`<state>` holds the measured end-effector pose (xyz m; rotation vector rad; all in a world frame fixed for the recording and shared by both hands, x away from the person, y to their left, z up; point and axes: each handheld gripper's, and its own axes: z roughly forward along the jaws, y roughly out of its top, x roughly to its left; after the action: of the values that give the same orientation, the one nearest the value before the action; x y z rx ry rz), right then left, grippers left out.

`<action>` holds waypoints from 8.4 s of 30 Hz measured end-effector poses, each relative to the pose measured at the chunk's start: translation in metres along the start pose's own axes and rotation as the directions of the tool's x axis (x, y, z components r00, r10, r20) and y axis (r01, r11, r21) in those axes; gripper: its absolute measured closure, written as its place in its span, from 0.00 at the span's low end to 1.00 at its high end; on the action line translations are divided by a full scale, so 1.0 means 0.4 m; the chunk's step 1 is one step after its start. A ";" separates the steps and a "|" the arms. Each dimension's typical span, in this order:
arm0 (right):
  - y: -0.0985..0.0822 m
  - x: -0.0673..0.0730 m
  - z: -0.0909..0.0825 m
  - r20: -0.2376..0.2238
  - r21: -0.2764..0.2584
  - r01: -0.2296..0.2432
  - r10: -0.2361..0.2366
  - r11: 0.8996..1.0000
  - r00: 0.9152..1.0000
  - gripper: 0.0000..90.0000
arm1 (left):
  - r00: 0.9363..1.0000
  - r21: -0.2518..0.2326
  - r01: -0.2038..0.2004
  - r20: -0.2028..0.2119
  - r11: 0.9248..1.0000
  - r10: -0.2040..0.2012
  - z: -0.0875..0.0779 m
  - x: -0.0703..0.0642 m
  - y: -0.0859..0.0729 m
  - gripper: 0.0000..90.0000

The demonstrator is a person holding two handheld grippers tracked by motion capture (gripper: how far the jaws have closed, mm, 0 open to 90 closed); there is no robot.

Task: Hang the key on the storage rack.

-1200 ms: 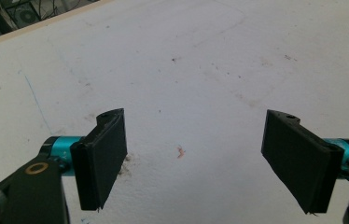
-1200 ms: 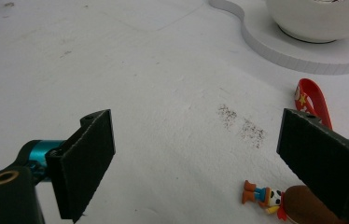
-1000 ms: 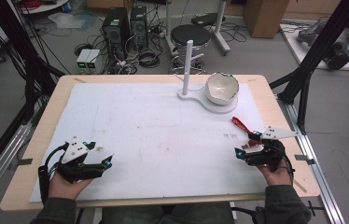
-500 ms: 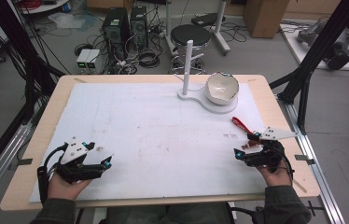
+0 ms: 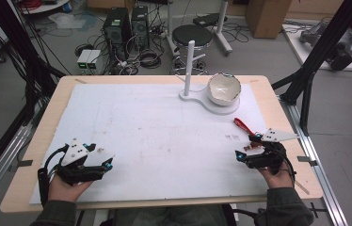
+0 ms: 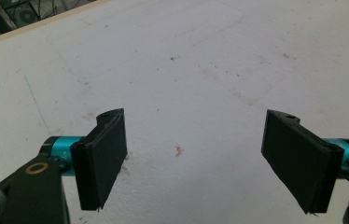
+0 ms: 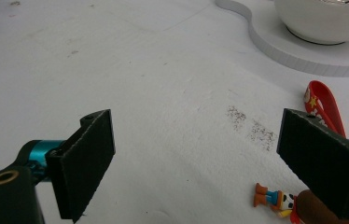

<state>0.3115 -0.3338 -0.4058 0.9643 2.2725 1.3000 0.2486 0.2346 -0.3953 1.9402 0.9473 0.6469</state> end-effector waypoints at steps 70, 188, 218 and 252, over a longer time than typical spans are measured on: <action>0.224 -0.191 0.062 0.094 0.240 -0.066 0.045 0.968 0.995 0.33 | 1.000 -0.018 0.013 0.005 1.000 -0.013 -0.009 0.001 0.004 0.25; 0.310 -0.130 0.101 -0.007 0.246 0.017 -0.016 0.969 1.000 0.97 | 1.000 -0.020 0.008 0.018 1.000 -0.008 -0.009 0.000 0.007 0.26; 0.438 -0.079 0.172 -0.016 0.212 0.087 -0.085 0.973 0.996 0.97 | 1.000 -0.025 0.008 0.014 1.000 -0.007 -0.013 0.002 0.008 0.26; 0.531 -0.041 0.264 0.003 0.194 0.094 -0.096 0.977 0.995 0.97 | 1.000 -0.025 0.007 0.018 1.000 -0.007 -0.012 0.003 0.008 0.26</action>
<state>0.4676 -0.2062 -0.2793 0.9099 2.4377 1.0456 0.2470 0.2367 -0.3902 1.9168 0.9300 0.6334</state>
